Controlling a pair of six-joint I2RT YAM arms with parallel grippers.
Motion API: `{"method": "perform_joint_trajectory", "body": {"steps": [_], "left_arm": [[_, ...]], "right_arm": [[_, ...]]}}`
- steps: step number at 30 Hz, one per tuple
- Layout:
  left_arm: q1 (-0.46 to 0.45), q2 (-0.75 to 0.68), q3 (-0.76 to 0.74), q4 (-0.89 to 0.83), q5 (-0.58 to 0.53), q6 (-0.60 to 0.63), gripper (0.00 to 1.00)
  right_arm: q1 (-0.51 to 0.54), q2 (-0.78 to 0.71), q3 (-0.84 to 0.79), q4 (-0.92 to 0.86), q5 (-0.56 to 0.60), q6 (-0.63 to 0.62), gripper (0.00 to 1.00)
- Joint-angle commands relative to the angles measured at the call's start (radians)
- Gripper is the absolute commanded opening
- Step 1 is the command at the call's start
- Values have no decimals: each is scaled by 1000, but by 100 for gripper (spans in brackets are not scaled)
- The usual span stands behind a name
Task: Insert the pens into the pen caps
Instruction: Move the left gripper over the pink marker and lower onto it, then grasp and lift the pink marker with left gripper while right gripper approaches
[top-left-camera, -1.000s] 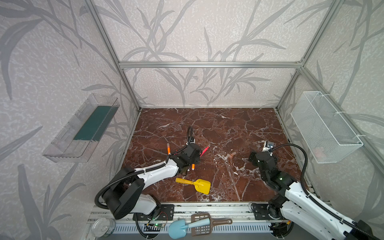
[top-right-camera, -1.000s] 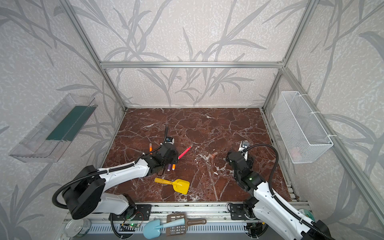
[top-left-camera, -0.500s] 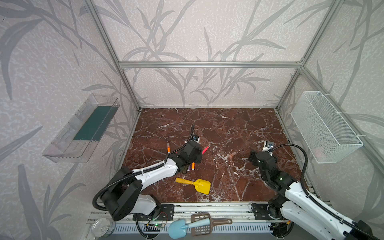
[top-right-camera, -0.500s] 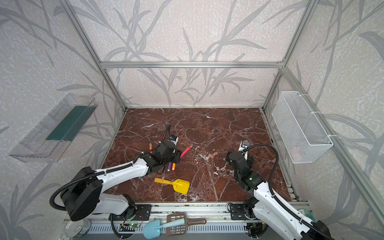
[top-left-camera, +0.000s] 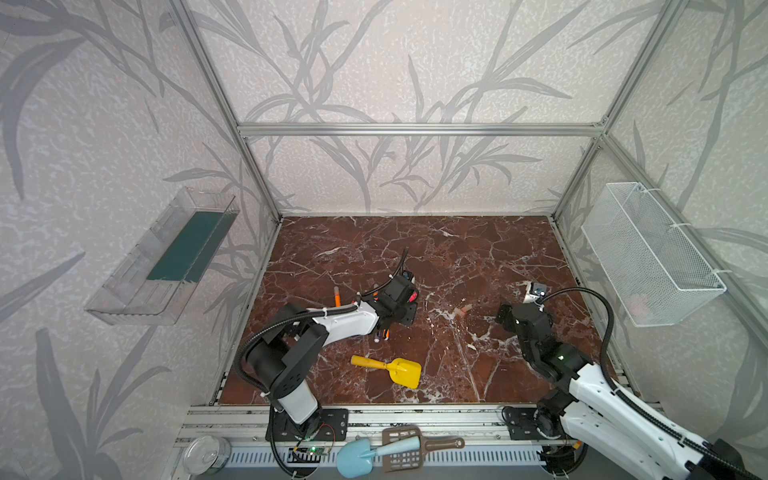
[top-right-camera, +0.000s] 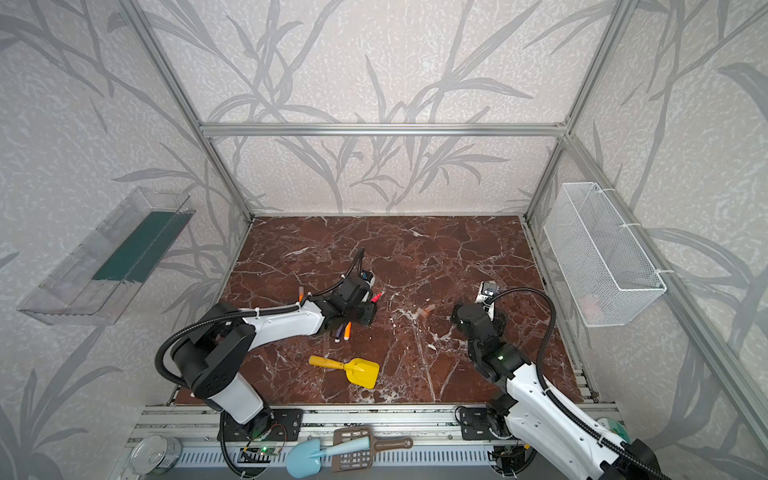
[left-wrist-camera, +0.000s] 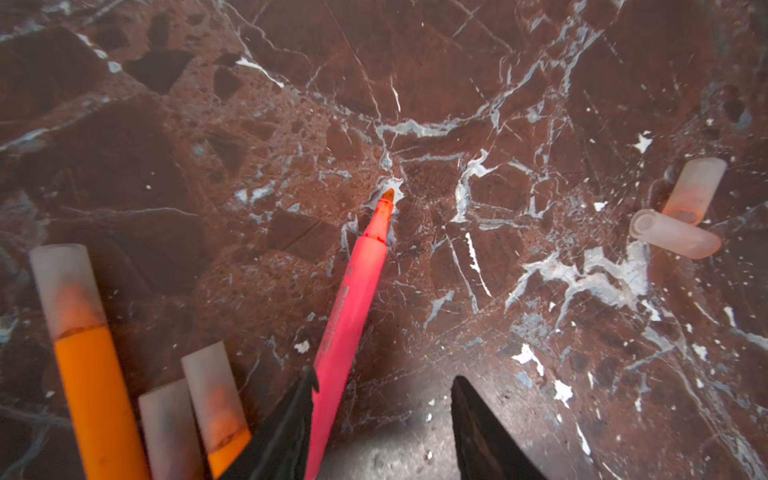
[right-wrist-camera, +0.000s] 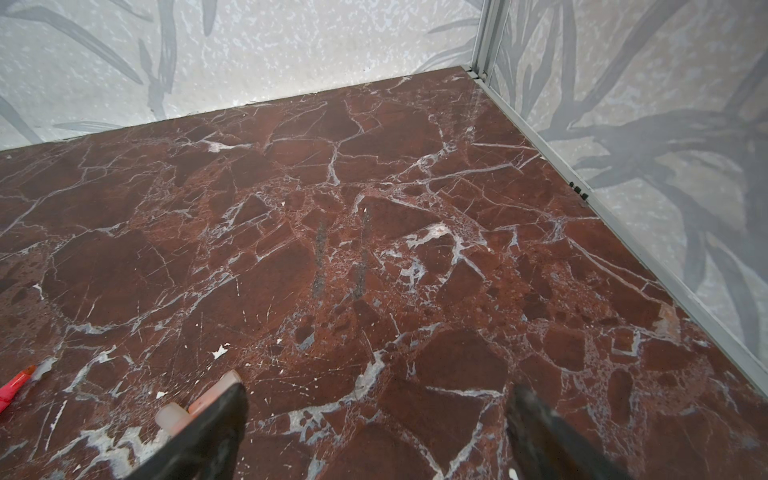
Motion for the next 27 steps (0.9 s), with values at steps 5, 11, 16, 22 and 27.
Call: {"method": "perform_joint_trajectory", "body": {"steps": [5,11,16,22,27], "left_arm": [[5,89,75,-56,-8,25,54],[4,120,87,-67,-12,31,51],[1,127,81,-86,-18,30,39],[-6,121,66,-90,-27,23,21],[-7,110,57,-83,-23,22,13]], "right_arm": [[-8,-2,-11,24,-2,-9,95],[-8,-2,-11,26,-6,-11,95],[-10,-4,-12,26,-7,-11,95],[-10,-4,-15,25,-7,-9,95],[-9,-5,-13,25,-9,-9,95]]}}
